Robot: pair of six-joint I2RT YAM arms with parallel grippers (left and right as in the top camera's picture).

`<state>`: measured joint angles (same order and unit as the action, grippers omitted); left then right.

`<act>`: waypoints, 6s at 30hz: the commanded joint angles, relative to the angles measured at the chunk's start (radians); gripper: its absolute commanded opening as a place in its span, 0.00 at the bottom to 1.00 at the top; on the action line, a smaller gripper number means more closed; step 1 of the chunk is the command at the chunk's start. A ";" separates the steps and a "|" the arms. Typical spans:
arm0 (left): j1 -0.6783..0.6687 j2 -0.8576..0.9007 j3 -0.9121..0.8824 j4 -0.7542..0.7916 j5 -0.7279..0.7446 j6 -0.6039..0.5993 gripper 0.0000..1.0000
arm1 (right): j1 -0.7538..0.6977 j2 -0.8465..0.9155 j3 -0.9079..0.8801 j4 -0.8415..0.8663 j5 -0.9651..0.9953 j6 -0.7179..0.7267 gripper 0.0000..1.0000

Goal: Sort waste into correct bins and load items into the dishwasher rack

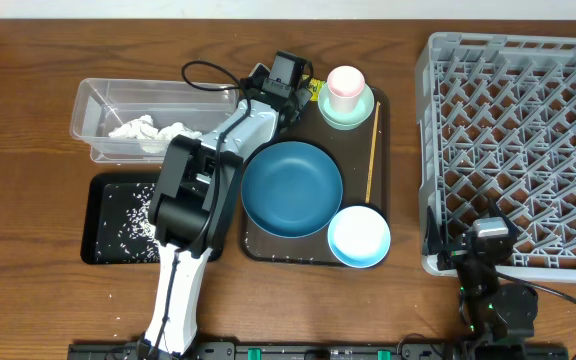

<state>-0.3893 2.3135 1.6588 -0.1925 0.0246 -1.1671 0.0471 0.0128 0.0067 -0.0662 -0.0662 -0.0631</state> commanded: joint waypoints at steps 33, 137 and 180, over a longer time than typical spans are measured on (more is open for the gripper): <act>-0.002 -0.050 -0.010 0.461 -0.149 0.834 0.10 | -0.014 -0.004 -0.001 -0.004 0.006 -0.013 0.99; -0.084 0.004 -0.013 0.080 -0.071 1.093 0.71 | -0.014 -0.004 -0.001 -0.004 0.006 -0.013 0.99; -0.096 0.071 -0.017 0.152 -0.125 1.171 0.62 | -0.014 -0.004 -0.001 -0.004 0.006 -0.013 0.99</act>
<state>-0.4835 2.3493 1.6501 -0.0334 -0.0574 -0.0158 0.0471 0.0128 0.0067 -0.0662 -0.0662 -0.0631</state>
